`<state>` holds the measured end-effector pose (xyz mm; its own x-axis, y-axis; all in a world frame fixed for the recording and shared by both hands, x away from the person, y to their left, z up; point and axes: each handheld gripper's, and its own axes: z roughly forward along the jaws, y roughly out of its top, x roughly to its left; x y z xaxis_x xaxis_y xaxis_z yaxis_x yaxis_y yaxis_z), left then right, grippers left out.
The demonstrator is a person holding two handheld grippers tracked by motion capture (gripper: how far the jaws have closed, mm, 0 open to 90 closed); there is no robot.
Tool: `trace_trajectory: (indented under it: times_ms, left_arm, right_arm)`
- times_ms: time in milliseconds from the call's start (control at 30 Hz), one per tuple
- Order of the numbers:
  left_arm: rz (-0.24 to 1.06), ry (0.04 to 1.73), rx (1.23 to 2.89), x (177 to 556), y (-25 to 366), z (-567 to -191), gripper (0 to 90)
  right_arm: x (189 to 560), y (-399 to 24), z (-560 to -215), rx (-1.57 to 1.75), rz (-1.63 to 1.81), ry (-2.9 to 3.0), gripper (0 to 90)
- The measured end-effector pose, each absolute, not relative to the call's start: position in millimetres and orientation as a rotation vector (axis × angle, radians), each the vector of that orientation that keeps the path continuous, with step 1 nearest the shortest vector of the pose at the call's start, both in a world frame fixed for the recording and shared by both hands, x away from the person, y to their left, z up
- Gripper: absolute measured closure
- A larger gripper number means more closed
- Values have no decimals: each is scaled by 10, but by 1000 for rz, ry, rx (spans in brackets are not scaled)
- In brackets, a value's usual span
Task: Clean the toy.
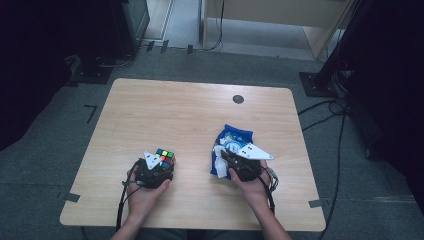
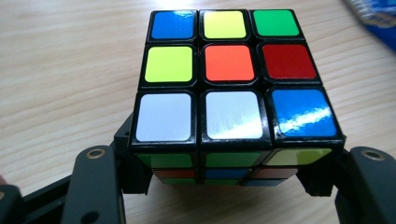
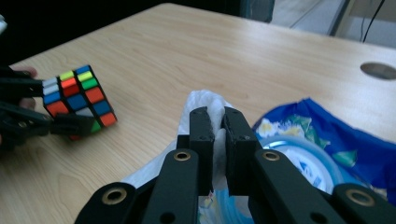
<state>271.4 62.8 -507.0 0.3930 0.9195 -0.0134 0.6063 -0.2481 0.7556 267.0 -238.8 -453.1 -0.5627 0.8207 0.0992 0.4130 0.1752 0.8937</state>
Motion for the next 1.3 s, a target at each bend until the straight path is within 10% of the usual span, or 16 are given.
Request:
trace_trajectory:
  times_ms: [567, 1300]
  left_arm:
    - [500, 910, 2024, 2545, 80, -4723, 340]
    - [478, 793, 2075, 2403, 28, -4711, 343]
  right_arm:
    - [2429, -1955, -4170, 895, 1513, 2049, 844]
    - [2425, -1744, -4420, 839, 1436, 2050, 842]
